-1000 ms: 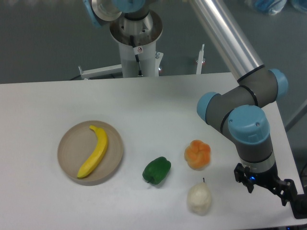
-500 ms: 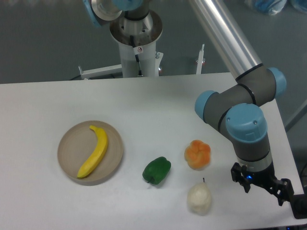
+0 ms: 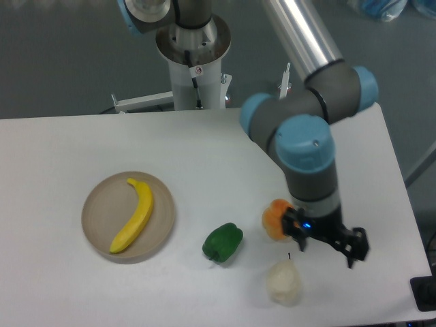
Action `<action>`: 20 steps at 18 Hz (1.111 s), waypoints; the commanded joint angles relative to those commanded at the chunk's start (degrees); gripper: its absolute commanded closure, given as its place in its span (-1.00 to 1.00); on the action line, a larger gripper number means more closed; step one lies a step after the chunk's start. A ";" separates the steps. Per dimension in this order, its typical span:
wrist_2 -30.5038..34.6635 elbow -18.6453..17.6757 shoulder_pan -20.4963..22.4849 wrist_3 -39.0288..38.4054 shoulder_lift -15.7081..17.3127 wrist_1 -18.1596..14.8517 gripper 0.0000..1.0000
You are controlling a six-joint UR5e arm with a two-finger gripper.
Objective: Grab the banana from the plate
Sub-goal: 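Move the gripper from beside the orange fruit over toward the plate, then lower the open gripper onto the yellow banana on the plate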
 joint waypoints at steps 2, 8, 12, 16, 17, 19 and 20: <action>-3.36 -4.40 -0.62 -4.51 2.82 -1.58 -1.00; -7.51 -15.31 -7.28 -14.01 8.90 -2.29 -1.00; -7.07 -24.79 -13.17 -19.11 9.96 7.17 -1.00; -5.14 -28.42 -16.43 -20.17 8.38 11.07 -1.00; -4.44 -28.24 -17.40 -20.78 7.59 11.50 -1.00; -2.94 -28.07 -18.28 -21.05 5.40 12.82 -1.00; -2.07 -28.07 -18.89 -21.05 4.43 14.13 -1.00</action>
